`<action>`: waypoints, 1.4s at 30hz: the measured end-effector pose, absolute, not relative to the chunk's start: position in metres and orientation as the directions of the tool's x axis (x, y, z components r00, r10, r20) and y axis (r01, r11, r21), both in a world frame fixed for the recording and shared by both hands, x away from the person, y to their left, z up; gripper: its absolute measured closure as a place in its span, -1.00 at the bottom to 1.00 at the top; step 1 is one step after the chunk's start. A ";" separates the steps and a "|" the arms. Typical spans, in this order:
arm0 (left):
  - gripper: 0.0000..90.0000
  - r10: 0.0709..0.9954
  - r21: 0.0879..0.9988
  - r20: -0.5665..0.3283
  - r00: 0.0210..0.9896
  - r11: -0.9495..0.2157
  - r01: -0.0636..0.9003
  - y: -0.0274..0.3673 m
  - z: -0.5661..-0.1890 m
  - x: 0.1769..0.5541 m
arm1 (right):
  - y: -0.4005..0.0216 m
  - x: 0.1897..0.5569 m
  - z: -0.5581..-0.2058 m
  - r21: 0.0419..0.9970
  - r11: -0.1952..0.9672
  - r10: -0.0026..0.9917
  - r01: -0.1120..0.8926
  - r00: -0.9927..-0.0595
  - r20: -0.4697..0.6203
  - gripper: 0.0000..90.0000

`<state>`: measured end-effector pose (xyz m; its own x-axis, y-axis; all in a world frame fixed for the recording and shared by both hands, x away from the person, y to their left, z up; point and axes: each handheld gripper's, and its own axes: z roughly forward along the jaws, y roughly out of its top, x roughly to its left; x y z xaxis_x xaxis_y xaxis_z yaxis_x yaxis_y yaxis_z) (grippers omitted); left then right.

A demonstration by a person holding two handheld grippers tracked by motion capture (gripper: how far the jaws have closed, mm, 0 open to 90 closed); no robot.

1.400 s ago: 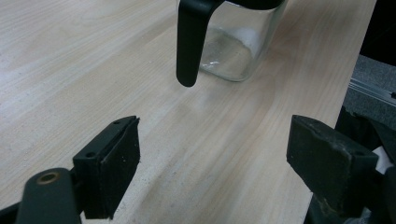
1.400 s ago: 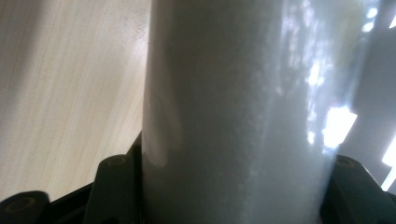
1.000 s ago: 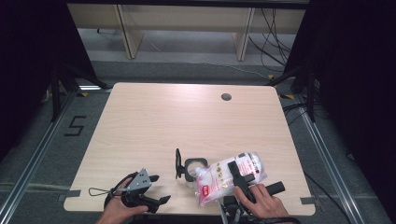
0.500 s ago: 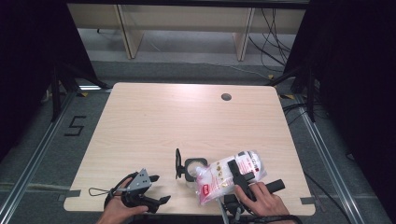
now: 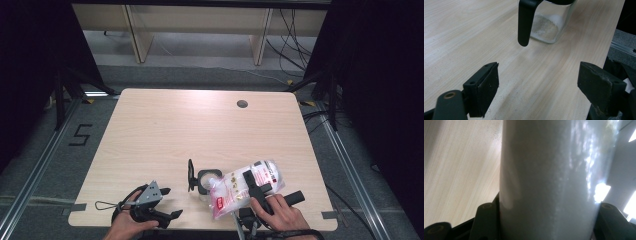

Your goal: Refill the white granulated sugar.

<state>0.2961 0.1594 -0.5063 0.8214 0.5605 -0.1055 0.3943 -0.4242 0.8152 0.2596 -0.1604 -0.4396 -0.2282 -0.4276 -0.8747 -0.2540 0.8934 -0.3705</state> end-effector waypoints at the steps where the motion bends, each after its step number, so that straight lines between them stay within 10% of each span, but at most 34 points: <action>1: -0.63 0.557 0.807 -0.085 0.826 -0.449 0.385 0.161 -0.506 0.297 | -0.160 0.260 -0.439 -0.374 0.892 -0.430 -0.253 -0.227 -0.874 0.03; 42: -0.63 0.563 0.820 -0.115 0.819 -0.412 0.398 0.159 -0.507 0.295 | -0.164 0.259 -0.435 -0.405 0.881 -0.456 -0.243 -0.211 -0.865 0.04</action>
